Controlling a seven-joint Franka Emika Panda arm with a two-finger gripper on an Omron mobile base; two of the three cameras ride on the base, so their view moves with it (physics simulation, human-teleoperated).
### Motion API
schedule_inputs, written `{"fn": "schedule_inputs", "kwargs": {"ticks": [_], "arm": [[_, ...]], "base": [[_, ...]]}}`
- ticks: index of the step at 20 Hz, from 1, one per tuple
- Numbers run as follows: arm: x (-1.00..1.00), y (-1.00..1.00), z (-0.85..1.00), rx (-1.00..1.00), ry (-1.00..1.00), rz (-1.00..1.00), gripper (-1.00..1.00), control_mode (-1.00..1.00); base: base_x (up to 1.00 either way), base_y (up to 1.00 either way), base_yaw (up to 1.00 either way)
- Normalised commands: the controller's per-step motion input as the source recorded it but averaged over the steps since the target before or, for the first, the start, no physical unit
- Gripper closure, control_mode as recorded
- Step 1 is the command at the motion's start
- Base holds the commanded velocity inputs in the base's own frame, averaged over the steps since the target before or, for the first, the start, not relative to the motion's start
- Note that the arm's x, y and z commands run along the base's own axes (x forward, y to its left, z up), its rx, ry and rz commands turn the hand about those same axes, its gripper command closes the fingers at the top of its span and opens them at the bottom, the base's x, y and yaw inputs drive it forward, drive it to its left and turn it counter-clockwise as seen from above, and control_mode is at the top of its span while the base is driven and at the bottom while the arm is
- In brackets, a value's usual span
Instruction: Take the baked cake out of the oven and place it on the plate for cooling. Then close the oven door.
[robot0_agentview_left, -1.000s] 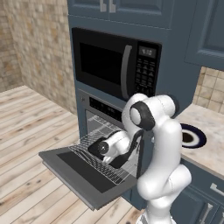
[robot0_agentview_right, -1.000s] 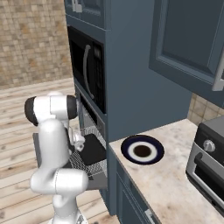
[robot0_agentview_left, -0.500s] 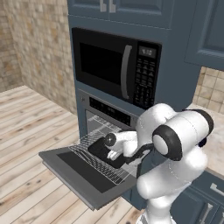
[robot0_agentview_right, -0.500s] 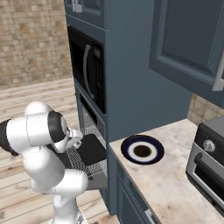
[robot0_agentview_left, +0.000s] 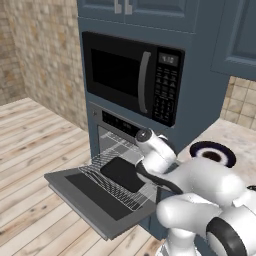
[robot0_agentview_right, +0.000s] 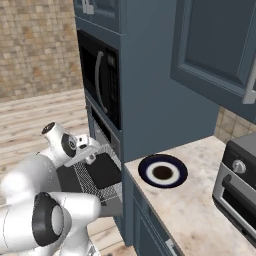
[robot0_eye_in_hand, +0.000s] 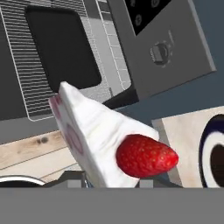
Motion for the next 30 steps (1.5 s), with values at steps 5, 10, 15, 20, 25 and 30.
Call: {"fn": "schedule_inputs", "kwargs": {"ticks": [5, 10, 15, 20, 25, 30], "arm": [[-0.44, -0.76, 1.00, 0.00, 0.01, 0.00, 1.00, -1.00], [-0.35, -0.99, 0.90, 0.00, -0.01, 0.00, 1.00, -1.00], [-0.10, -1.00, 0.31, 0.04, -0.03, 0.02, 1.00, -1.00], [0.38, -0.92, 0.00, 0.07, 0.06, 0.01, 1.00, -1.00], [0.58, -0.64, -0.11, 0.12, 0.10, 0.03, 1.00, -1.00], [0.48, -0.53, -0.11, 0.10, 0.07, 0.02, 1.00, -1.00]], "base": [[0.00, 0.00, 0.00], [0.00, 0.00, 0.00], [0.00, 0.00, 0.00], [0.00, 0.00, 0.00], [0.00, 0.00, 0.00], [0.00, 0.00, 0.00]]}}
